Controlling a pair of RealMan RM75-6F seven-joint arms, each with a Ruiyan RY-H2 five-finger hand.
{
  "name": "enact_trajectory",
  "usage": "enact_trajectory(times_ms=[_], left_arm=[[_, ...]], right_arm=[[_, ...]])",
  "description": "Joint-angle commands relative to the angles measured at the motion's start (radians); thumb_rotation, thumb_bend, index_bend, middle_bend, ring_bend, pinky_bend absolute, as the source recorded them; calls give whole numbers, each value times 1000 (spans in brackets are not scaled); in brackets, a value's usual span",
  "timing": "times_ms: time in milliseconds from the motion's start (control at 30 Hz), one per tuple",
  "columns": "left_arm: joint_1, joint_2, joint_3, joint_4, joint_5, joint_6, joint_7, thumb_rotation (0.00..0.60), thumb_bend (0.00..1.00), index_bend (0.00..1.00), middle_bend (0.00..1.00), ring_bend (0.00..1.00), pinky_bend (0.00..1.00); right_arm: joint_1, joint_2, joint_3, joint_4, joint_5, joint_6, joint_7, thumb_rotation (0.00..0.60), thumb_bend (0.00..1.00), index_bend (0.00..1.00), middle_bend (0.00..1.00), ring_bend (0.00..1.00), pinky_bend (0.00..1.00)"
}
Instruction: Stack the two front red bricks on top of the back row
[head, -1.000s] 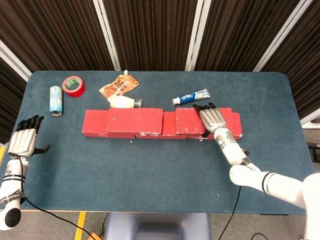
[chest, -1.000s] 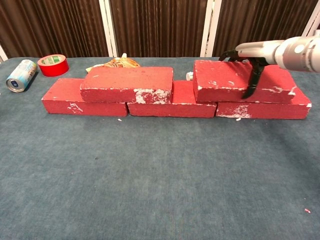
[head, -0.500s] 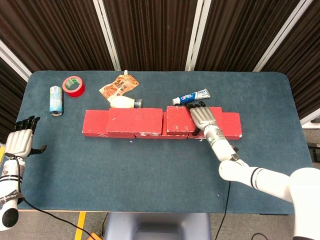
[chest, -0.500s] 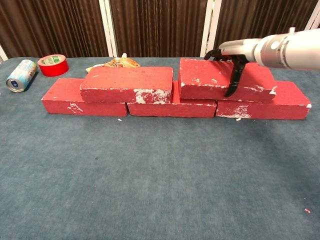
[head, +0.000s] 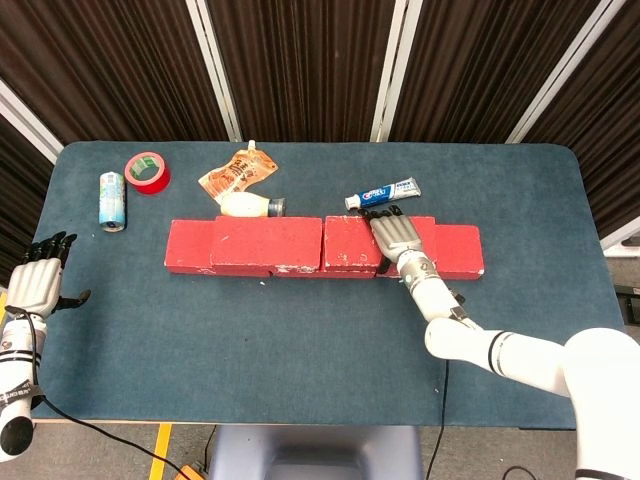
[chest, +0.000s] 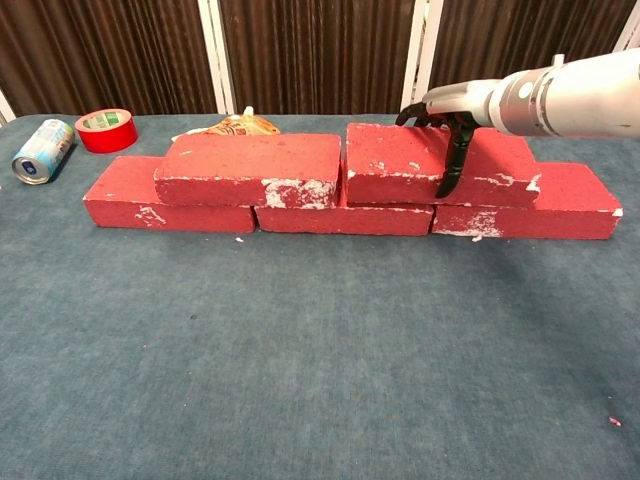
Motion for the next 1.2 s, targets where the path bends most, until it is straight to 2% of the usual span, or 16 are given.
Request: enact_trajectory(times_ms=[33,433,767,933,1200], left_arm=[[1,-1,0,2,0,0,-1,600,260,0,0,0,20],[0,-2,-4,6,-10,-9,6,600,261,0,0,0,21],[-2,-4,-5,8,-17,-18,12,600,260,0,0,0,20],[-3,-4,-5,10,-20,-21,16,600,259,0,0,0,21],[-3,-8,-8,23,-26,-25,11,600,260,0,0,0,21]], right_arm=[[10,-1,-8,1,13,-4,-5,600,217,163,365,373,0],[39,-14,-16,14,31,-1,-12,600,217,166,365,361,0],[60,-14,-35,3,90,26,-46,600,213,158,364,273,0],[67,-20,-34,7,100,27,-48,600,202,156,362,267,0],[79,-25,-36,6,122,41,-65,600,147,148,318,205,0]])
